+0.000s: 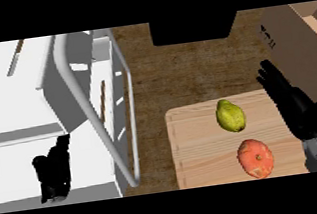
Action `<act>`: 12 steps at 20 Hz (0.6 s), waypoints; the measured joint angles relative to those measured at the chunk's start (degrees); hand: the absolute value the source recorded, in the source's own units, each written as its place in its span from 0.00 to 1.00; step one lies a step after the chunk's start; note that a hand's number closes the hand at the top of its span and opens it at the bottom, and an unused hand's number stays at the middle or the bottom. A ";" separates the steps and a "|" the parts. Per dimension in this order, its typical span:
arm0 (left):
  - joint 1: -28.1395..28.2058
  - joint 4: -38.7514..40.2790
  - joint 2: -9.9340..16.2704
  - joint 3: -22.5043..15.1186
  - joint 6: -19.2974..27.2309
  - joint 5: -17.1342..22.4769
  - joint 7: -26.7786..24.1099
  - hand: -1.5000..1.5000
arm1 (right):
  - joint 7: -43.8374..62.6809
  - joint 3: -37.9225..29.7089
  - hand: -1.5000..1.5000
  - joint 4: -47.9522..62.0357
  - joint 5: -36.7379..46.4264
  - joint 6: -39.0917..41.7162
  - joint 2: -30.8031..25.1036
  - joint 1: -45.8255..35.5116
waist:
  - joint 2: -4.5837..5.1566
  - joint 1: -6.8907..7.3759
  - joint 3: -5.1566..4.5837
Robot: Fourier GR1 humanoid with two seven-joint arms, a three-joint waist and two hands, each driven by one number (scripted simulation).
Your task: Pick the squash from the cutting board and place it in the cardboard box
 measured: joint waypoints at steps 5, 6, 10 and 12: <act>11.02 -14.95 -5.67 1.88 42.76 0.65 19.19 0.50 | -2.74 -1.58 1.00 -5.23 6.64 -7.91 -1.19 3.18 | -2.39 -1.84 0.73; 10.77 -19.87 -6.28 -1.18 59.07 5.93 15.89 0.50 | -3.42 -2.32 1.00 -5.92 7.92 -9.34 -1.78 3.11 | -2.82 -3.36 0.18; 18.14 -25.96 -8.46 -1.22 65.94 6.48 15.66 0.50 | -2.81 -2.92 0.00 -3.68 15.35 -13.10 -7.22 5.68 | -2.47 -9.50 -1.08; 22.22 -27.26 -11.97 0.20 65.53 5.82 14.30 0.50 | -3.20 -3.59 0.00 -3.67 17.35 -15.61 -7.63 6.42 | -2.49 -11.94 -1.42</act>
